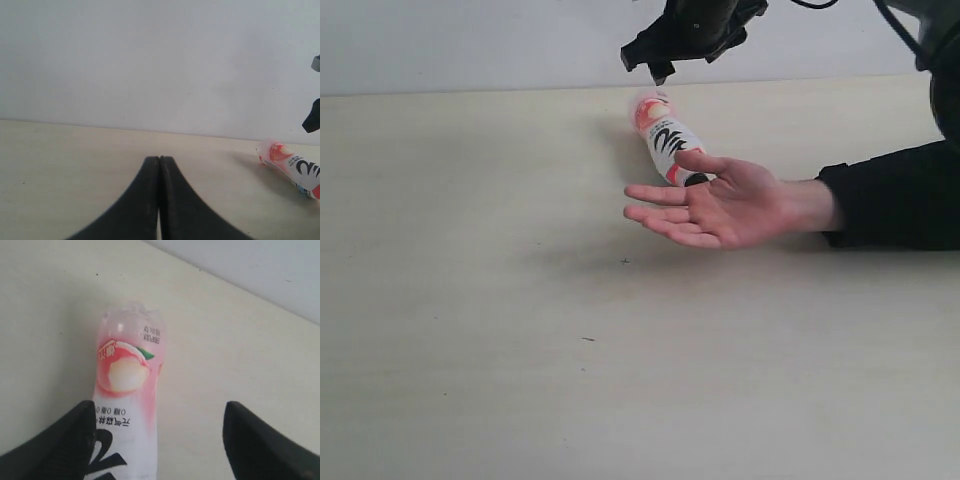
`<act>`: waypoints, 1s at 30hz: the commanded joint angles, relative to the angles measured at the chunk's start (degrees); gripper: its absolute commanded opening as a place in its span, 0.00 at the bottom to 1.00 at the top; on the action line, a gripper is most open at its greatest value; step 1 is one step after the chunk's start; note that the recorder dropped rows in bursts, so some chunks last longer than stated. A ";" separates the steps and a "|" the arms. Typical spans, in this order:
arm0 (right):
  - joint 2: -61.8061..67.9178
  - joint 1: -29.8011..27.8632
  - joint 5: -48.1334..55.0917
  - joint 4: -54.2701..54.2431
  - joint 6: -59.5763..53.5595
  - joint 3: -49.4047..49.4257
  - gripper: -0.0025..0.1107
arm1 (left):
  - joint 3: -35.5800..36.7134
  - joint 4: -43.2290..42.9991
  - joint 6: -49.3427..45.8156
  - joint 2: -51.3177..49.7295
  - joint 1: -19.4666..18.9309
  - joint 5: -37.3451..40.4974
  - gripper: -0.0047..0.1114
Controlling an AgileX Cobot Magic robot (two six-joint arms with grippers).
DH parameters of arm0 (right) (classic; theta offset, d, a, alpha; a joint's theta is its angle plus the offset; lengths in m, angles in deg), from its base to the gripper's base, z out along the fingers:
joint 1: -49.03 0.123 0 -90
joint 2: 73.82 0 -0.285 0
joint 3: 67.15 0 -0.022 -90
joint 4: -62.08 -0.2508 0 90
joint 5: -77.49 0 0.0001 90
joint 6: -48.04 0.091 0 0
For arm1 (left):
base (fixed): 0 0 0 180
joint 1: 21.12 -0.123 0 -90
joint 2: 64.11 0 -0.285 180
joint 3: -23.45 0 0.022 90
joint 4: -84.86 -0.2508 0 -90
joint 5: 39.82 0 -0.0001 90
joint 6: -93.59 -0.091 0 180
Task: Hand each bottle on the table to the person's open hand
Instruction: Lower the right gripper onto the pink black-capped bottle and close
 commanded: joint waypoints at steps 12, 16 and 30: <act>10.32 -0.19 1.30 -1.42 -3.41 -7.81 0.72 | -0.02 0.18 -0.13 0.36 0.38 0.08 0.04; 11.58 -0.19 1.30 -1.78 -3.41 -7.81 0.72 | -0.02 0.18 -0.13 0.36 0.38 0.08 0.04; 13.03 -0.19 2.44 -8.06 -3.82 -7.81 0.54 | -0.02 0.18 -0.13 0.36 0.38 0.08 0.04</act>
